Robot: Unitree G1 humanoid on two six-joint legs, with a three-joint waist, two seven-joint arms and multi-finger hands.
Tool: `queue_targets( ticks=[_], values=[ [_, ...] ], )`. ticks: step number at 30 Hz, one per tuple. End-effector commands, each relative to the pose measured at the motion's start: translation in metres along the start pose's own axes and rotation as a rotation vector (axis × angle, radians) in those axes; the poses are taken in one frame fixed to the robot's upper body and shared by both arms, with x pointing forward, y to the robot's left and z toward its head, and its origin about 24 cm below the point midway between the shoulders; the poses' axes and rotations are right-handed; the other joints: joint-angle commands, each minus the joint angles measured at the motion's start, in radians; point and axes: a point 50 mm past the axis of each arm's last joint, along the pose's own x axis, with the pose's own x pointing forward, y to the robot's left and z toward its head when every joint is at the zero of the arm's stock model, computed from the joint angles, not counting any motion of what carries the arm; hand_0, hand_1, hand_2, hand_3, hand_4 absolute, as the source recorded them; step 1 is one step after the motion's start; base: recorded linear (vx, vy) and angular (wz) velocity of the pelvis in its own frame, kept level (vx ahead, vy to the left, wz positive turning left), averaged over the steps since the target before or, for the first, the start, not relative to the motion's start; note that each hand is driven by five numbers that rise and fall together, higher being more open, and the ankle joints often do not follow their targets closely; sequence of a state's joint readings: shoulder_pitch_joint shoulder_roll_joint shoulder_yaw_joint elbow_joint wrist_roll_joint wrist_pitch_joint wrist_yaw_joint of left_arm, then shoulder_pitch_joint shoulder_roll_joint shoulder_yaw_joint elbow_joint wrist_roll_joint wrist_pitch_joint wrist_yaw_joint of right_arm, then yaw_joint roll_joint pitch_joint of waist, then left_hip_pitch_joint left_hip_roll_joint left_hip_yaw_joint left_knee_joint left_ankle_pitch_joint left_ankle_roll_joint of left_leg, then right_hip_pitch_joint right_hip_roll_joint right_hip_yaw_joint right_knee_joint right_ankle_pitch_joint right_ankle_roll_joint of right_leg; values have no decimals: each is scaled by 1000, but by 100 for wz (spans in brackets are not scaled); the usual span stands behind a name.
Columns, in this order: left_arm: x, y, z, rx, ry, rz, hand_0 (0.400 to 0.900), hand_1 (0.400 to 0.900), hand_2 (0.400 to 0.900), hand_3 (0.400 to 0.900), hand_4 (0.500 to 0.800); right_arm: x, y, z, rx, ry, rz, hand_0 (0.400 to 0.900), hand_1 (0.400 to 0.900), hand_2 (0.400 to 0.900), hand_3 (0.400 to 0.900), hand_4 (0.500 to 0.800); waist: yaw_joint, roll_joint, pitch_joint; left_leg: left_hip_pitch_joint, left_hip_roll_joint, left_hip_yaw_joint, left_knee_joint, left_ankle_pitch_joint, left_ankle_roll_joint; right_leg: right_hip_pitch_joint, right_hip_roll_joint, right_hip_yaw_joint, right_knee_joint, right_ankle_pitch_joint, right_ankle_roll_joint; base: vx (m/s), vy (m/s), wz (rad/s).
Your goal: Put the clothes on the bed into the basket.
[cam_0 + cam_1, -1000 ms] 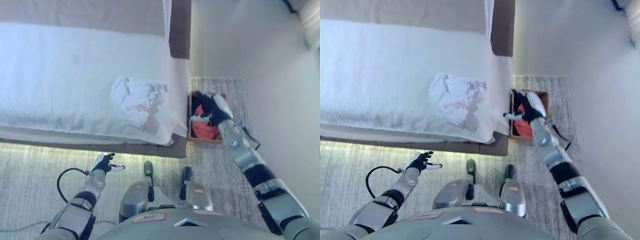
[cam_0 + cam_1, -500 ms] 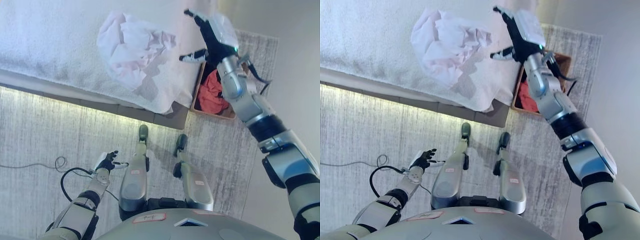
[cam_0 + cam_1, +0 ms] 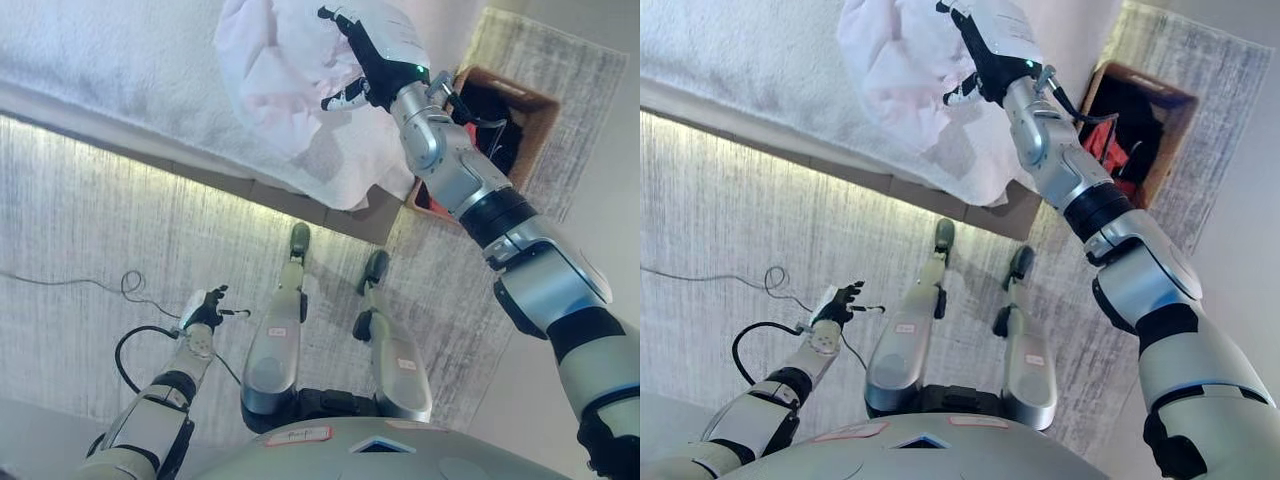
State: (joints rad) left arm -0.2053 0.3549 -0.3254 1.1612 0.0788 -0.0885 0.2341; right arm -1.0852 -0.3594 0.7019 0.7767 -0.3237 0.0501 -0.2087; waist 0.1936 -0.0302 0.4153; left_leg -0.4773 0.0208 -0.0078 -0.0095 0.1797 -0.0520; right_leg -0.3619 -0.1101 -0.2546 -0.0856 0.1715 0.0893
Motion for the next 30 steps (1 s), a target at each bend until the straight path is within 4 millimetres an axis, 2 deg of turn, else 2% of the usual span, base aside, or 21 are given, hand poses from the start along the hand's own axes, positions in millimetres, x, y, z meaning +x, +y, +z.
queue_targets(
  ticks=[1, 6, 8, 11, 13, 16, 18, 26, 30],
  values=[
    [-8, 3, -32, 42, 95, 25, 900, 900, 900, 900, 800, 21, -22, 28, -31, -43, -70, 900, 900, 900, 900, 800, 23, -10, -8, -76, -56, -25, 91, -96, 37, 6, -55, 37, 40, -31, 25, 4, 30, 10],
    [-5, 3, -18, 12, 42, 37, 900, 900, 900, 900, 800, 28, -18, 11, -93, 122, -38, 900, 900, 900, 900, 800, 52, 1, 6, -78, -66, -47, 74, -84, 38, 11, -54, 20, 32, -27, 29, -4, 11, 20],
    [-4, 1, -12, 18, 17, 30, 900, 900, 900, 900, 800, 26, -18, -6, -131, 209, -22, 900, 900, 900, 900, 800, 64, 11, 10, -74, -68, -58, 68, -80, 38, 17, -55, 12, 31, -27, 30, -7, 16, 21],
    [-3, 1, -6, 43, -3, 24, 900, 900, 900, 900, 800, 24, -23, -20, -174, 295, -12, 900, 900, 900, 900, 800, 82, 24, 9, -65, -75, -71, 49, -71, 37, 24, -55, 0, 26, -27, 33, -1, 22, 21],
    [-2, 2, -4, 58, -8, 19, 900, 900, 900, 900, 800, 21, -24, -33, -230, 363, 30, 900, 900, 900, 900, 800, 93, 30, 6, -56, -79, -81, 29, -61, 34, 32, -56, -10, 21, -28, 35, 15, 11, 21],
    [-3, 0, -6, 79, 2, 5, 900, 900, 900, 900, 800, 20, -28, -38, -279, 397, 54, 900, 900, 900, 900, 800, 99, 33, 3, -40, -82, -90, 9, -54, 33, 42, -56, -19, 17, -26, 39, 11, 14, 14],
    [-3, -2, -5, 81, 2, -2, 900, 900, 900, 900, 800, 18, -29, -43, -273, 408, 51, 400, 400, 400, 400, 500, 100, 34, 3, -32, -83, -94, 3, -51, 33, 48, -57, -23, 15, -26, 41, 0, 28, 5],
    [-4, -14, 2, 99, -34, -43, 900, 900, 900, 900, 800, 2, -31, -78, -261, 482, 38, 400, 400, 400, 400, 500, 100, 51, 7, -10, -92, -97, -7, -53, 41, 64, -67, -26, 19, -29, 47, -10, 37, 2],
    [-6, -21, 9, 42, -65, -60, 900, 900, 900, 900, 800, -13, -37, -104, -114, 552, -17, 400, 400, 400, 400, 500, 109, 80, 5, 3, -100, -105, -21, -46, 43, 74, -78, -34, 17, -28, 52, 5, 40, 8]
  ],
)
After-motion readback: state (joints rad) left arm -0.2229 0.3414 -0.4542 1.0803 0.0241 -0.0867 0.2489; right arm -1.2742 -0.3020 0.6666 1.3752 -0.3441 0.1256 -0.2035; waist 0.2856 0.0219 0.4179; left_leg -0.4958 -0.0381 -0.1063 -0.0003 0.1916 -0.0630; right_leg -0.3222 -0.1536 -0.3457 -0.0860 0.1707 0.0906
